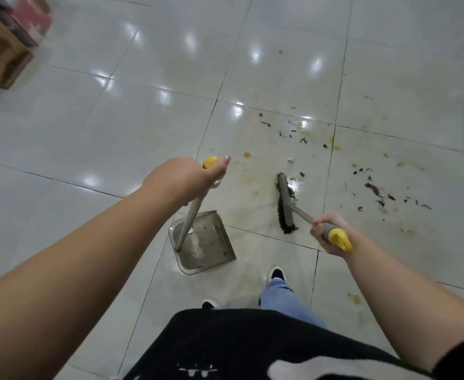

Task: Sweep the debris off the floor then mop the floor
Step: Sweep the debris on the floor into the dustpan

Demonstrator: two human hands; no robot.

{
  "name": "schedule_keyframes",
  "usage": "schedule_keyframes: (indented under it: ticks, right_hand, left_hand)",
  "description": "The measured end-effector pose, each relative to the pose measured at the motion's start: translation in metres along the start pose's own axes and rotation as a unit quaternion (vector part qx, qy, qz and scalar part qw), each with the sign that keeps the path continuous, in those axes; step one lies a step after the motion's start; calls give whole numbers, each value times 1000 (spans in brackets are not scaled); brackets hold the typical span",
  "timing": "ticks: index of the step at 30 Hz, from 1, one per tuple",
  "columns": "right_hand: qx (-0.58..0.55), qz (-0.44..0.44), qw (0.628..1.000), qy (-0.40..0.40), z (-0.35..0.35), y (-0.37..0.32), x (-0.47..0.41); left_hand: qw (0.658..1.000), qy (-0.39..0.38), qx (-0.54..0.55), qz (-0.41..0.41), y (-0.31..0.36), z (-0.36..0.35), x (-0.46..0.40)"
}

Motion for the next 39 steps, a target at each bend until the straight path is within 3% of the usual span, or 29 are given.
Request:
schedule_keyframes:
  ticks: [7, 15, 23, 31, 33, 39]
  right_hand:
    - [126, -49, 991, -7, 43, -19, 32]
    - [98, -120, 988, -17, 34, 50, 39]
    - [171, -18, 985, 21, 12, 56, 12]
    - [338, 84, 934, 79, -13, 72, 8]
    - [325, 99, 938, 62, -17, 79, 15]
    - [112, -14, 993, -45, -12, 84, 29]
  left_hand:
    - [999, -4, 20, -30, 41, -14, -9]
    - [999, 4, 25, -29, 20, -13, 1]
    - [999, 1, 23, -22, 3, -18, 20]
    - [999, 13, 42, -9, -19, -20, 36]
    - [999, 17, 46, -3, -24, -19, 37]
    - [998, 23, 60, 16, -38, -20, 39]
Point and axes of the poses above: each hand's wrist, its own x-axis away from the middle knuckle, its own z-axis out of the back of the hand, y = z × x, the point moved 2 cm from there along -x, towards the middle knuckle, and after that the axes turned 4 degrees about y, right-handed, at the moved point
